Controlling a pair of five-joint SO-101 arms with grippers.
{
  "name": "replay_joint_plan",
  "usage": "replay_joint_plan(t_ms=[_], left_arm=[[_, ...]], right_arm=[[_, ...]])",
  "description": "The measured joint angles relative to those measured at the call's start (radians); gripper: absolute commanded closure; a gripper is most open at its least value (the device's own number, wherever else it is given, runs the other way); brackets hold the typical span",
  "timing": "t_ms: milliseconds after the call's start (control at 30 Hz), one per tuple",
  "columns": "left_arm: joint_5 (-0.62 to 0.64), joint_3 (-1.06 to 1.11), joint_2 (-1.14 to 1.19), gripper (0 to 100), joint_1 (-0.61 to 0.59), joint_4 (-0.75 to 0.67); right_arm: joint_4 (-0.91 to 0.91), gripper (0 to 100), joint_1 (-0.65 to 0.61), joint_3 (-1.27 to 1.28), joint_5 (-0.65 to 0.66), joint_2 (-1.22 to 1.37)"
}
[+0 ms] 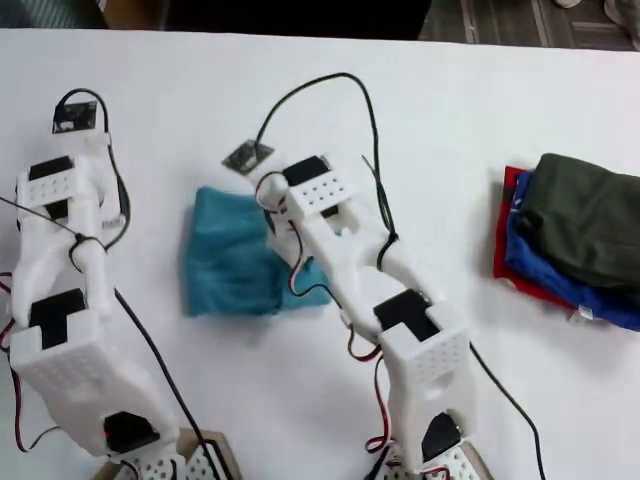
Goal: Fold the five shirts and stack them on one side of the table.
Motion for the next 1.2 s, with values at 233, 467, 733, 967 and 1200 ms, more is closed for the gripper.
replay_joint_plan(t_ms=[233,467,733,967,1200], left_arm=[[0.0,0.0,0.0,97,0.002,0.0],[0.0,0.0,0.0,97,-0.011,-0.003],[0.0,0.0,0.0,97,-0.008,-0.003],[0.0,0.0,0.0,97,-0.008,-0.003],[0.0,0.0,0.0,97,-0.051,-0.003]], right_arm=[[0.124,97.8,0.008,0.0,0.077,0.0],[0.17,97.8,0.087,0.0,0.118,-0.086],[0.157,97.8,0.104,0.077,0.166,-0.25],[-0.115,97.8,-0.023,0.258,0.169,-0.253],[-0.138,97.8,-0.034,0.385,0.169,-0.259]])
